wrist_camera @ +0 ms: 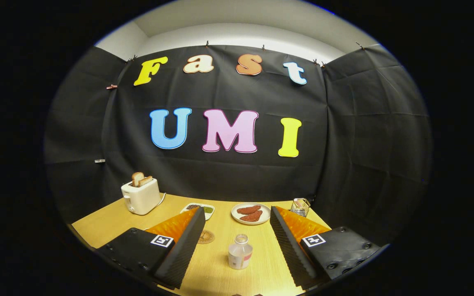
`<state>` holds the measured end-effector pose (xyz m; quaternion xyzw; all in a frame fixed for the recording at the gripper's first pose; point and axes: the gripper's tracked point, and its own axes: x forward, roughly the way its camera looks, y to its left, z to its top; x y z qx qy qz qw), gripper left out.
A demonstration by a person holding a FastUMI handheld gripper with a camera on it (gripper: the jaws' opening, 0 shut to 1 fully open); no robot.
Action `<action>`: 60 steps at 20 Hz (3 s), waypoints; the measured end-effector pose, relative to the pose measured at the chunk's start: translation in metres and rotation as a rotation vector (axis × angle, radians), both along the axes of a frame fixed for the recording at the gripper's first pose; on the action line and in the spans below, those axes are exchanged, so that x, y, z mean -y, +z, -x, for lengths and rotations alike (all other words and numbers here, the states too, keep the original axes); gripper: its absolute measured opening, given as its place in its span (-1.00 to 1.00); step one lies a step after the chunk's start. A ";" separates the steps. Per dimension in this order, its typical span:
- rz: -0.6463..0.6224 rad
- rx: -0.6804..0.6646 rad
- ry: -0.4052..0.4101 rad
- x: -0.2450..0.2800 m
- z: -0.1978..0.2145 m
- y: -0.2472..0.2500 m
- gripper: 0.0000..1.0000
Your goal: Take the bottle from table, then pour the juice into the cup, finally place the bottle on the coaster
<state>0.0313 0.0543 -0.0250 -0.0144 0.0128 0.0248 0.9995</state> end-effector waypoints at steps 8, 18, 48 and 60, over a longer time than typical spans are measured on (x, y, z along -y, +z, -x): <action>-0.035 -0.021 0.017 0.002 -0.030 -0.031 0.95; -0.032 -0.094 0.105 0.004 -0.069 -0.109 0.95; 0.152 -0.306 0.244 -0.019 -0.111 -0.230 0.41; 0.548 -0.246 0.337 -0.100 -0.121 -0.168 0.35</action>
